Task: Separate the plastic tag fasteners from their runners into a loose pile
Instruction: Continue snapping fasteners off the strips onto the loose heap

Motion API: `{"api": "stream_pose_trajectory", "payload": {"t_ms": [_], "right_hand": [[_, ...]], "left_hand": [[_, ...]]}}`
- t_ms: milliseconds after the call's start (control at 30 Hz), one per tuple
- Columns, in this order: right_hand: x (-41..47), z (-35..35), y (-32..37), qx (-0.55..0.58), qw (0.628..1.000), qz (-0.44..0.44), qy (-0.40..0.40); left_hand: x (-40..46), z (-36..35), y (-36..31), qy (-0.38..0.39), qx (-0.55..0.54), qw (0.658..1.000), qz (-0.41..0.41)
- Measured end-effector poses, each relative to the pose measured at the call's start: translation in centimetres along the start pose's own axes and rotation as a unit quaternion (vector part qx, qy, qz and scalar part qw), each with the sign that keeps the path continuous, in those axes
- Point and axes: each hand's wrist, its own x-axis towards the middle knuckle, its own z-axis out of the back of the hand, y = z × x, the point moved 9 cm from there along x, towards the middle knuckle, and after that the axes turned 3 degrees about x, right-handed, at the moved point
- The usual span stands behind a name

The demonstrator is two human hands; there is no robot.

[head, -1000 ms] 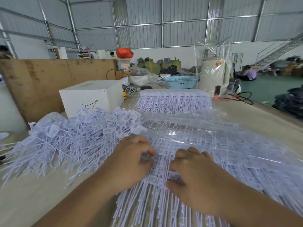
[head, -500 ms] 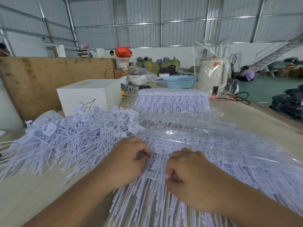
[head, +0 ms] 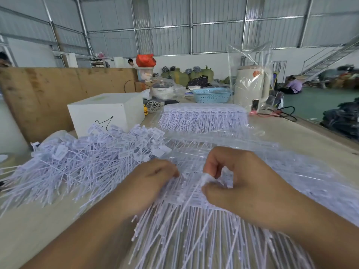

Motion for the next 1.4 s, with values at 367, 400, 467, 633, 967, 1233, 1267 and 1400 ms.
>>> {"api": "stream_pose_trajectory", "payload": {"t_ms": [367, 400, 467, 633, 967, 1233, 1267, 1400], "right_hand": [[-0.1, -0.2, 1.2, 0.263, 0.963, 0.018, 0.053], [-0.2, -0.1, 1.6, 0.281, 0.958, 0.032, 0.056], [-0.4, -0.1, 2.2, 0.303, 0.949, 0.055, 0.072], [-0.3, -1.0, 0.5, 0.211, 0.974, -0.001, 0.084], [0.0, -3.0, -1.9, 0.229, 0.952, -0.091, 0.179], [0.0, -2.8, -2.8, 0.159, 0.960, -0.115, 0.198], [-0.2, -2.9, -2.8, 0.139, 0.961, -0.111, 0.211], [-0.5, -3.5, -2.8, 0.125, 0.954, -0.115, 0.245]], "left_hand": [[0.3, -0.9, -0.7, 0.010, 0.159, 0.982, -0.101], [0.3, -1.0, -0.7, 0.010, 0.161, 0.982, -0.102], [0.5, -1.4, -0.8, 0.016, 0.161, 0.981, -0.111], [0.0, 0.8, -2.1, -0.074, 0.020, 0.991, -0.106], [-1.9, -2.0, -5.4, 0.147, -0.184, 0.968, -0.089], [-1.8, 1.8, -5.8, 0.048, -0.240, 0.962, -0.117], [-1.8, 2.1, -5.9, 0.037, -0.246, 0.961, -0.122], [-1.8, 2.5, -6.2, 0.017, -0.243, 0.962, -0.123]]}}
